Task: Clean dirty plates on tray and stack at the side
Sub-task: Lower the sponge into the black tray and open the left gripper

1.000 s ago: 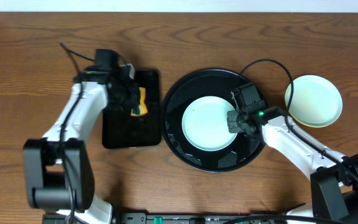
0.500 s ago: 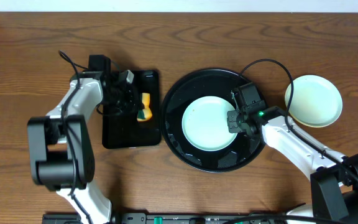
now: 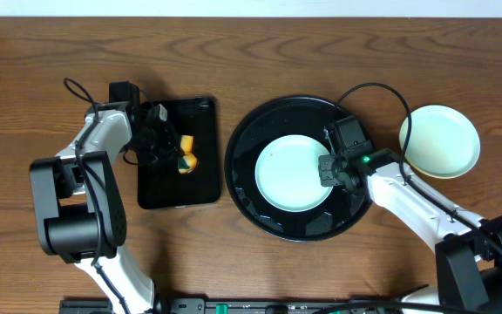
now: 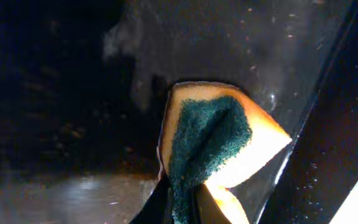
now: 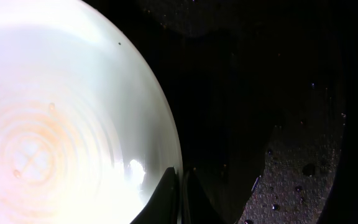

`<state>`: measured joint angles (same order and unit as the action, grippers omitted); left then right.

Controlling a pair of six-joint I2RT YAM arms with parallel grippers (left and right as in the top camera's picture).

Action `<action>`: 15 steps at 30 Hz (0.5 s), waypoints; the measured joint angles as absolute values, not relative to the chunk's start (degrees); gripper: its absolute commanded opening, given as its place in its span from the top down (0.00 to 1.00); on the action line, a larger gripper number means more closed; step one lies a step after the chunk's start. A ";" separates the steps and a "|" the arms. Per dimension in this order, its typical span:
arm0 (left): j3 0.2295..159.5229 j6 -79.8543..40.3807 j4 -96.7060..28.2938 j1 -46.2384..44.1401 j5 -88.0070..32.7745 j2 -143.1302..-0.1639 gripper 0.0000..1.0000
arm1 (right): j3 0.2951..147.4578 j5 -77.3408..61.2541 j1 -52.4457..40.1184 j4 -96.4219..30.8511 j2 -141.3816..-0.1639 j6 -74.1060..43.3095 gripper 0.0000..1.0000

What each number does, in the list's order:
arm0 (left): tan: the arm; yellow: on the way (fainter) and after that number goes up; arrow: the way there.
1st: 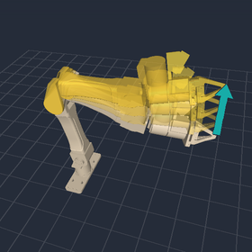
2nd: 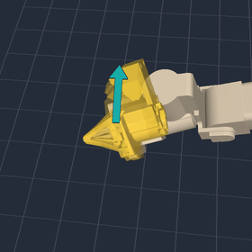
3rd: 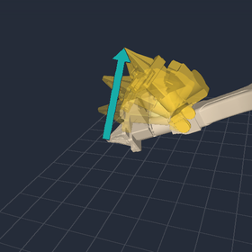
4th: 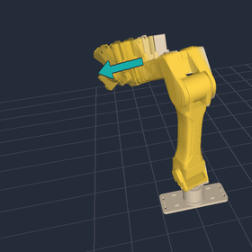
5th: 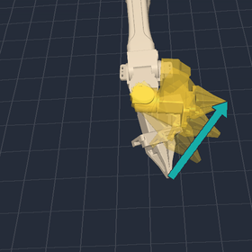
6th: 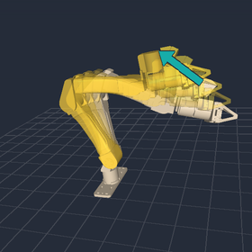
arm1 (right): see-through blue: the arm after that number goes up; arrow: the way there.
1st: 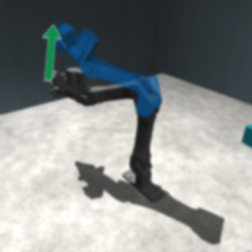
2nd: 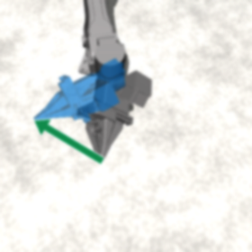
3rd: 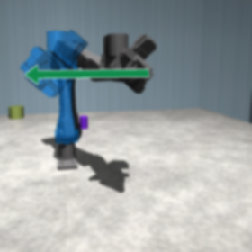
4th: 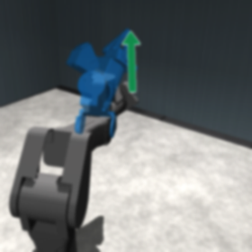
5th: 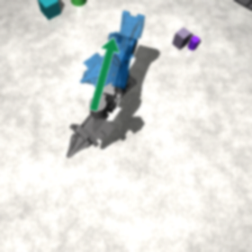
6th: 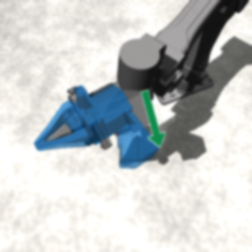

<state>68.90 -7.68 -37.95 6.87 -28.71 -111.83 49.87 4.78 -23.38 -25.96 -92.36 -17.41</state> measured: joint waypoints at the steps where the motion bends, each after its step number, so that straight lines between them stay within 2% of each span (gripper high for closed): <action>1: 68.93 -7.68 -37.95 6.61 -28.47 -111.74 0.93 | 49.87 4.78 -23.38 -25.96 -92.36 -17.41 0.99; 8: 68.90 -7.20 -38.35 3.27 -24.18 -108.92 0.92 | 49.87 4.78 -23.38 -25.96 -92.36 -17.41 0.99; 9: 68.90 -7.22 -38.70 2.70 -22.85 -108.05 0.90 | 49.87 4.80 -23.38 -25.96 -92.36 -17.39 0.99; 13: 68.86 -6.52 -40.23 0.62 -16.62 -103.15 0.64 | 49.87 5.21 -23.38 -25.93 -92.36 -17.39 0.99; 15: 68.86 -6.26 -40.66 -0.01 -14.35 -101.08 0.43 | 49.87 5.48 -23.38 -25.89 -92.36 -17.39 0.99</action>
<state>68.86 -6.26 -40.66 -0.01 -14.35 -101.08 49.87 5.48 -23.38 -25.89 -92.36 -17.39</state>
